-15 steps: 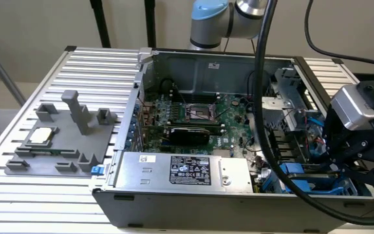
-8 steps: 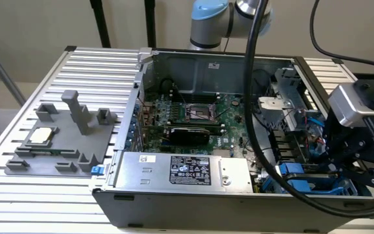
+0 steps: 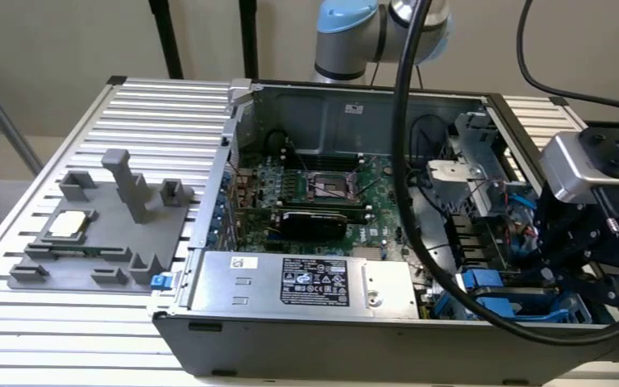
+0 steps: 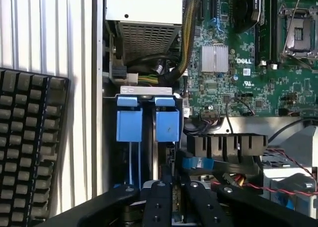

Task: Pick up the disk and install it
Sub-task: 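Insert the first disk wire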

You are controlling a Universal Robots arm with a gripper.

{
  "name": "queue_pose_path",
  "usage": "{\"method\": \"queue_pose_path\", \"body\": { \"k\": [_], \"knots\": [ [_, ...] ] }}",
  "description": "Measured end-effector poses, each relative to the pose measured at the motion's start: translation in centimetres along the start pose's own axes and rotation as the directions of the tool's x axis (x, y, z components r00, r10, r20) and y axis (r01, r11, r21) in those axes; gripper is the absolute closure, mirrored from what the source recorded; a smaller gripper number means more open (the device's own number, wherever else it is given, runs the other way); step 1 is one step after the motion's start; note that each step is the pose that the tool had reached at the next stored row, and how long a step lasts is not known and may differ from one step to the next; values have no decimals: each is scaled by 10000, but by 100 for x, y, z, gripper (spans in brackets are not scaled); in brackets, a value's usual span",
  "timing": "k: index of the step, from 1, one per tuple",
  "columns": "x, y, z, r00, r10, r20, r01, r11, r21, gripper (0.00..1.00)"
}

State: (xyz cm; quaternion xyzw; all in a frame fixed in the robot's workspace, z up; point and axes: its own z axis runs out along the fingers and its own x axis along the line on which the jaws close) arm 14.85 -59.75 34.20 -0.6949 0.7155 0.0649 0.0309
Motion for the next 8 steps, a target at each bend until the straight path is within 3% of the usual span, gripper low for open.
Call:
{"method": "queue_pose_path", "body": {
  "k": [8],
  "knots": [
    [-20, 0, 13, 9995, 300, -119, -300, 9995, 46, 100]
  ]
}}
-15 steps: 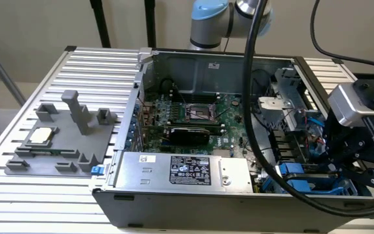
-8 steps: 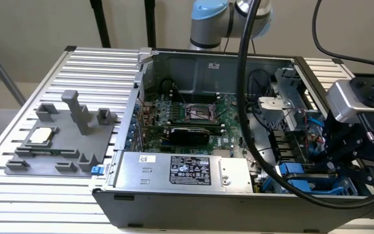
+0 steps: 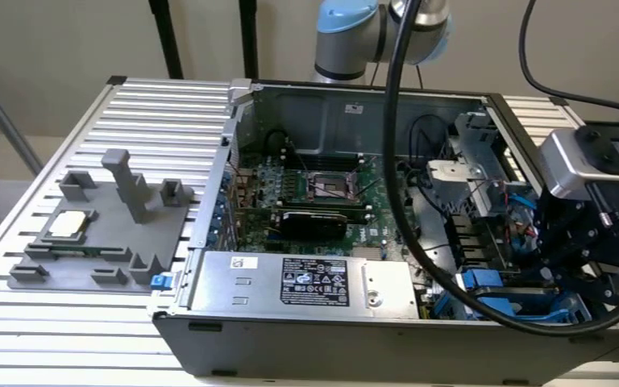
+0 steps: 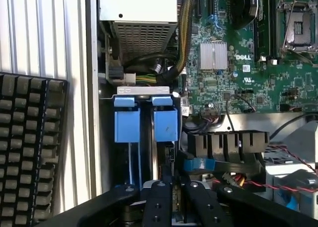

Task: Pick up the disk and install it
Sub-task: 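Insert the first disk wire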

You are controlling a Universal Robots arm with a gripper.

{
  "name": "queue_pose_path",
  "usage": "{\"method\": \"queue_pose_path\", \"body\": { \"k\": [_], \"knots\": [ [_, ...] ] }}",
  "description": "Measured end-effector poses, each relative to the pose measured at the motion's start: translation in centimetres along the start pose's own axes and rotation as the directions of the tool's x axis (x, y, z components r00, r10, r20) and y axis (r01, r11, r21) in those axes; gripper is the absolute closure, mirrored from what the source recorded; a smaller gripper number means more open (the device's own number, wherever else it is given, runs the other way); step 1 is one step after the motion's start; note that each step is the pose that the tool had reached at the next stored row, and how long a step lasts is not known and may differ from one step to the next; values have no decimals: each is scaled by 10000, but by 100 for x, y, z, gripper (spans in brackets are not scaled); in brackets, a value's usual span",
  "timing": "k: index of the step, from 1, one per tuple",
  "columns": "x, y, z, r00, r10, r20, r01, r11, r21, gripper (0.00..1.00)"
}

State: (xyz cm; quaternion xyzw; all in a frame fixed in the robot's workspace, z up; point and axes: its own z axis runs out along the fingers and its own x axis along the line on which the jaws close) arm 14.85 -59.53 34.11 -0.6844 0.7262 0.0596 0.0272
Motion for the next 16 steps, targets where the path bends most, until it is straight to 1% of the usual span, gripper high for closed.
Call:
{"method": "queue_pose_path", "body": {
  "k": [4, 8, 11, 16],
  "knots": [
    [-25, 1, 8, 9999, 99, -55, -99, 9999, 16, 100],
    [-53, 3, 17, 9998, 182, -127, -181, 9998, 31, 100],
    [-61, 3, 21, 9994, 277, -213, -276, 9996, 50, 100],
    [-79, 3, 28, 9985, 430, -324, -428, 9991, 79, 100]
  ]
}}
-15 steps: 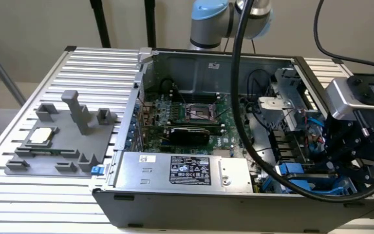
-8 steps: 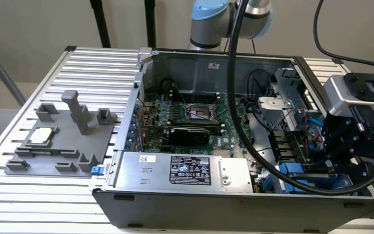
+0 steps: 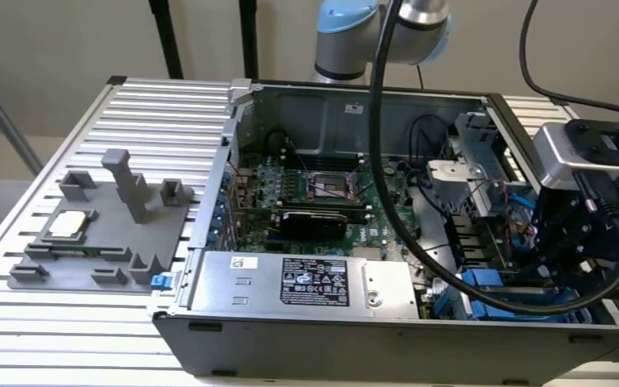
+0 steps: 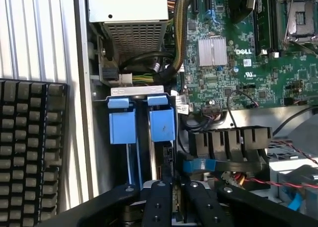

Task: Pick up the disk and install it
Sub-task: 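Insert the first disk wire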

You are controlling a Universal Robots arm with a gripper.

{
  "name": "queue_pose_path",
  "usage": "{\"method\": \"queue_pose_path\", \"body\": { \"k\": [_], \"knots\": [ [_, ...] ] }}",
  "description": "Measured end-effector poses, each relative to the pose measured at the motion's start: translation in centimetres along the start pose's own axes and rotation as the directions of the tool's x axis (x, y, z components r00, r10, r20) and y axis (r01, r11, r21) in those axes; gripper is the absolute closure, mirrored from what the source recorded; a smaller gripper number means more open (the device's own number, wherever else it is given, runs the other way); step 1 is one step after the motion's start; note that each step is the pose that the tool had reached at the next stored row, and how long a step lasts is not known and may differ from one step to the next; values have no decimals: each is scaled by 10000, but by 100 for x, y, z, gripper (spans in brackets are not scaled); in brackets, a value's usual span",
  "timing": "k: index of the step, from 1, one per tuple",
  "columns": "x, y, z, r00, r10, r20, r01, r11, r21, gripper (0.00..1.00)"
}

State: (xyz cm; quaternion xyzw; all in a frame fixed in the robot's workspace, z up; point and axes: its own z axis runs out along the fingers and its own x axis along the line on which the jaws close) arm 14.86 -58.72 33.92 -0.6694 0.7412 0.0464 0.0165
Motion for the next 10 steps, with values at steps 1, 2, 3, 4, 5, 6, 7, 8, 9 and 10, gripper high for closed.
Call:
{"method": "queue_pose_path", "body": {
  "k": [1, 2, 3, 4, 5, 6, 7, 8, 9, 10],
  "knots": [
    [-8, -1, -1, 10000, 18, -25, -18, 10000, 4, 100],
    [-15, 0, 0, 10000, 34, -48, -34, 10000, 8, 100],
    [-23, -1, 1, 10000, 49, -71, -49, 10000, 12, 100],
    [-31, -1, 2, 9999, 64, -91, -64, 10000, 16, 100],
    [-39, -1, 3, 9999, 78, -111, -77, 10000, 18, 100],
    [-47, -3, 4, 9999, 90, -129, -90, 10000, 21, 100],
    [-55, -6, 5, 9998, 102, -147, -102, 9999, 24, 100],
    [-61, -10, 6, 9998, 114, -164, -113, 9999, 26, 100],
    [-65, -15, 7, 9998, 124, -182, -124, 9999, 29, 100],
    [-68, -21, 8, 9997, 133, -201, -132, 9999, 32, 100]
  ]
}}
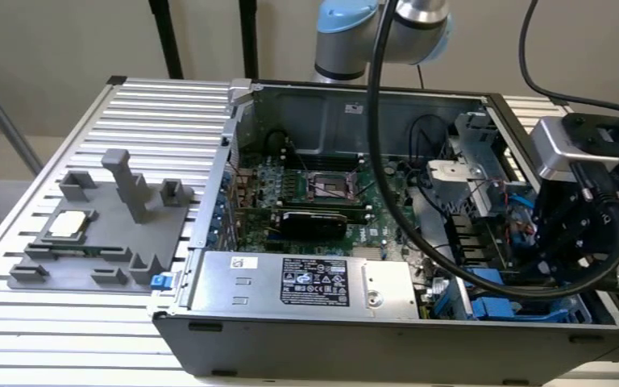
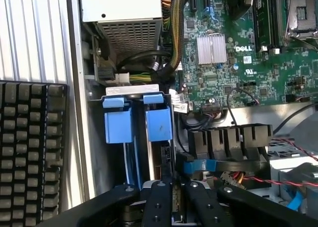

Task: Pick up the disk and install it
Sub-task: 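Insert the first disk wire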

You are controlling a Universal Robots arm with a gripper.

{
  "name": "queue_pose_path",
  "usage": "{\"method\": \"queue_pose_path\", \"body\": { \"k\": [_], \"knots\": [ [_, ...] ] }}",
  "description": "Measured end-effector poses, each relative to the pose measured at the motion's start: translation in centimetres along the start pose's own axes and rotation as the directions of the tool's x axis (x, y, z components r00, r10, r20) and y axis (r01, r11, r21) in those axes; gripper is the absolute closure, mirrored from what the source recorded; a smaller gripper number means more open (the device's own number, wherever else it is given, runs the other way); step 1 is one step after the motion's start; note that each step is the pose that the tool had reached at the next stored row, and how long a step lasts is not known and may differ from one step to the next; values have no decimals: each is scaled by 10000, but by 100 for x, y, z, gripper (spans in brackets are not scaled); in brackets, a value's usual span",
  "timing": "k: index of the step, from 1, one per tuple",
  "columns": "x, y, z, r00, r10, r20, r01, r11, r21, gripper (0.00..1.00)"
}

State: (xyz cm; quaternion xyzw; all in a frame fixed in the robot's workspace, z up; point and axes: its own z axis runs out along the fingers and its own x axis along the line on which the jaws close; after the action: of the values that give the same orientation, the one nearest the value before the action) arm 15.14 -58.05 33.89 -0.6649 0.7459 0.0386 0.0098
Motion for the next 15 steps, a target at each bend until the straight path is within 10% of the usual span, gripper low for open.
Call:
{"method": "queue_pose_path", "body": {
  "k": [15],
  "knots": [
    [-1, -6, 33, 9997, 58, -217, -57, 10000, 29, 100]
  ]
}}
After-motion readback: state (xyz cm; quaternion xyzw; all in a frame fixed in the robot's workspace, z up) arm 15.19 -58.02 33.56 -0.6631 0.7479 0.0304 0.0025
